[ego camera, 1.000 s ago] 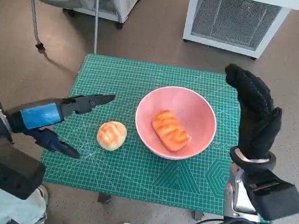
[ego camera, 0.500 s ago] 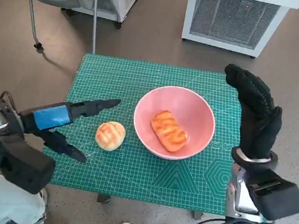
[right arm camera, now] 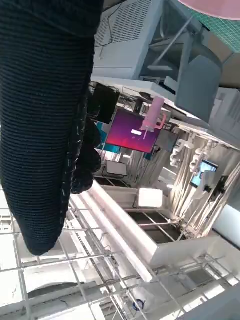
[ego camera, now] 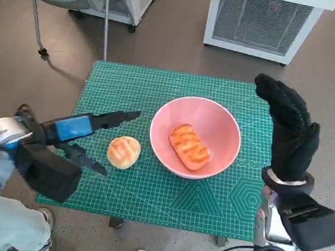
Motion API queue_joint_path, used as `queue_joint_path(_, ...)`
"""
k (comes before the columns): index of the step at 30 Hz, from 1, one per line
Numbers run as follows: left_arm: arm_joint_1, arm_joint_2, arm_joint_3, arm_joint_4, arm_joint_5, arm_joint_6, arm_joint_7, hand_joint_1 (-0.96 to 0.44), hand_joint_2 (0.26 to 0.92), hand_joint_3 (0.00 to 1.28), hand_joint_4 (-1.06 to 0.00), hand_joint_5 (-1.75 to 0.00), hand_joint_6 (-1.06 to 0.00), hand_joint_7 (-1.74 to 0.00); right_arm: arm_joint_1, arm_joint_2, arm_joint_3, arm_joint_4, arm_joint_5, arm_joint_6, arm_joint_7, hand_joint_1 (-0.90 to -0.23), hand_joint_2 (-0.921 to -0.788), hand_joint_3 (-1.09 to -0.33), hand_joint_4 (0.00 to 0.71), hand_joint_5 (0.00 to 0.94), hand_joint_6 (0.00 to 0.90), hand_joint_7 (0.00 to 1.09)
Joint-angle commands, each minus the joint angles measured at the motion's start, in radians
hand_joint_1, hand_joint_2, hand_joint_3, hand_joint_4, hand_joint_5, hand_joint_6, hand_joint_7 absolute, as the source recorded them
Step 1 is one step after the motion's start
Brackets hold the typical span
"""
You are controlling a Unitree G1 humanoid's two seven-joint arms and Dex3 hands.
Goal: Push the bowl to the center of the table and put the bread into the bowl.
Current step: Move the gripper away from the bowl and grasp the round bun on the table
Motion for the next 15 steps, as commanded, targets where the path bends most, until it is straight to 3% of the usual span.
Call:
queue_joint_path(1, -0.047, -0.024, -0.044, 0.072, 0.045, 0.008, 0.012, -0.17, 0.716, 0.0, 0.0, 0.0, -0.12, -0.05, 0.022, -0.001, -0.006, 0.0, -0.007, 0.009, -0.008, -0.411, -0.921, -0.684, 0.34, 0.014, -0.001, 0.77)
queue_joint_path(8, -0.088, -0.044, -0.091, 0.169, 0.094, 0.0, 0.032, -0.15, 0.719, 0.0, -0.03, -0.01, -0.17, -0.07, 0.025, 0.0, -0.01, -0.001, -0.013, 0.008, -0.015, -0.408, -0.921, -0.684, 0.339, 0.015, -0.001, 0.77)
queue_joint_path(15, -0.1, -0.057, -0.125, 0.187, 0.153, 0.066, 0.02, -0.15, 0.72, 0.0, -0.11, -0.02, -0.23, -0.07, 0.025, -0.001, -0.013, -0.001, -0.013, 0.009, -0.02, -0.4, -0.921, -0.686, 0.338, 0.015, -0.001, 0.78)
